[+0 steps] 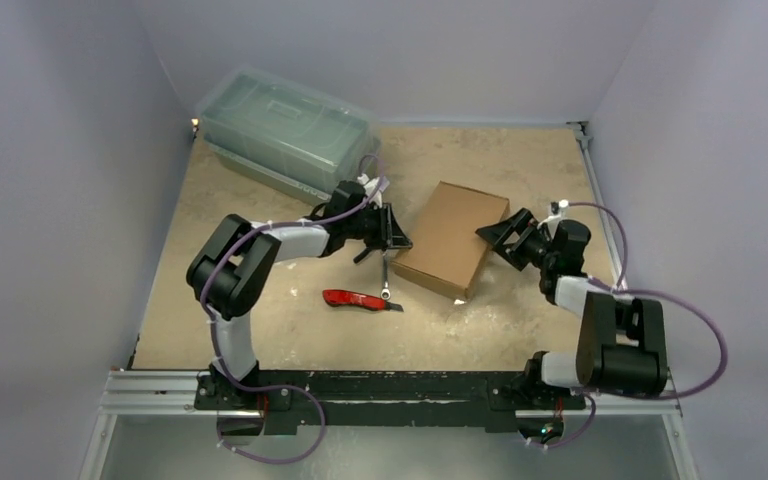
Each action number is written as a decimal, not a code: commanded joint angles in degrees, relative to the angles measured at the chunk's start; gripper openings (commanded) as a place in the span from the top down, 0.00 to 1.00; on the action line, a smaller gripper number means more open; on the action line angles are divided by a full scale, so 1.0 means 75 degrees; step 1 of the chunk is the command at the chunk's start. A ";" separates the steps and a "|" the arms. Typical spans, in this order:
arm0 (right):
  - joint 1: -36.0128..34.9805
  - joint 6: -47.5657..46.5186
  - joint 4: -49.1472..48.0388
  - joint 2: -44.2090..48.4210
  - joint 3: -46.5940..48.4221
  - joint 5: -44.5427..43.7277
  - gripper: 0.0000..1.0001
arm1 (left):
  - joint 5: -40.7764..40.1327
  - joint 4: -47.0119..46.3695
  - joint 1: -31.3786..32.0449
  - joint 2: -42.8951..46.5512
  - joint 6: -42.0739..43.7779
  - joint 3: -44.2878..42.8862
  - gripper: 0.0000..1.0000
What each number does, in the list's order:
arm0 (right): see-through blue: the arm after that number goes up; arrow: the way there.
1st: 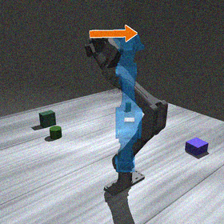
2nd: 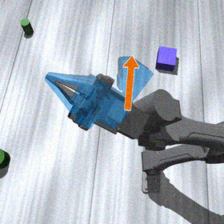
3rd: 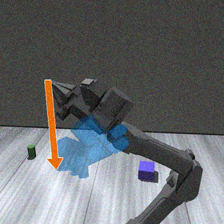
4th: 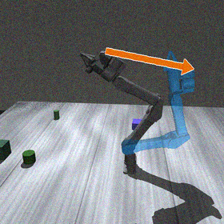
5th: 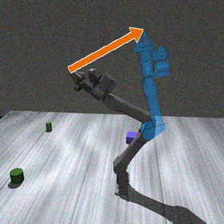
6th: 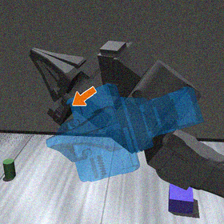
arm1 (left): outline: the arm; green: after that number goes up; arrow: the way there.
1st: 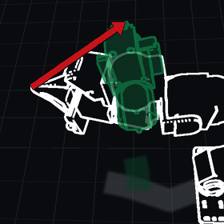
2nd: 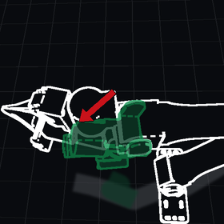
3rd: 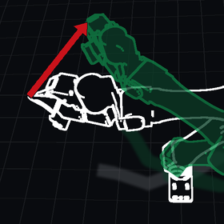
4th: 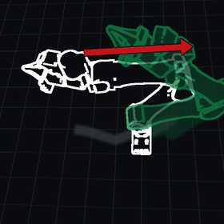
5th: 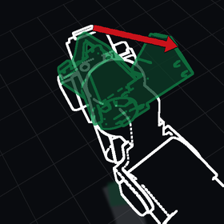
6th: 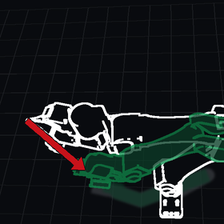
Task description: Unpack the express box
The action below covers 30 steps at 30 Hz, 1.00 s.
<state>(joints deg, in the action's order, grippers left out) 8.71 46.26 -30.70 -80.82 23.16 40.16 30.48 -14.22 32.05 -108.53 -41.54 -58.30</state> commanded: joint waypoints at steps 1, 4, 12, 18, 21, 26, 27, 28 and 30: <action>-0.0341 -0.0180 0.1536 0.1501 0.0648 0.0760 0.06 | -0.0736 0.0936 0.1136 -0.0907 -0.0023 -0.0270 0.85; -0.0362 -0.0462 0.2759 0.2266 0.1001 0.0303 0.06 | -0.0490 0.0556 0.1410 -0.1054 -0.0440 -0.0461 0.85; -0.0577 -0.1108 0.4252 0.2720 0.1696 -0.0341 0.06 | -0.0840 0.0618 0.1738 -0.0887 -0.0643 -0.0608 0.84; -0.0776 -0.1610 0.4655 0.2869 0.1876 -0.0582 0.04 | -0.1167 0.1183 0.1735 -0.0517 -0.0367 -0.0652 0.82; -0.1096 -0.1893 0.5096 0.2921 0.2170 -0.0781 0.02 | -0.1399 0.1434 0.1728 -0.0209 -0.0235 -0.0609 0.81; -0.1359 -0.1649 0.5138 0.3180 0.2119 -0.0716 0.01 | -0.1780 0.1876 0.1720 0.0296 0.0000 -0.0664 0.79; -0.1360 -0.1550 0.5138 0.3243 0.2097 -0.0674 0.01 | -0.1830 0.1883 0.1720 0.0397 0.0031 -0.0673 0.78; -0.1366 -0.1456 0.5142 0.3314 0.2074 -0.0617 0.01 | -0.1921 0.2025 0.1725 0.0498 0.0066 -0.0681 0.76; -0.1381 -0.1213 0.5153 0.3524 0.1985 -0.0563 0.01 | -0.2077 0.2298 0.1712 0.0673 0.0148 -0.0715 0.74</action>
<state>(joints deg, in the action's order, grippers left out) -1.50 34.96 6.96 -57.32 37.10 35.33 18.33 -0.34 45.39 -108.31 -42.94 -62.92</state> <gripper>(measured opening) 0.987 0.239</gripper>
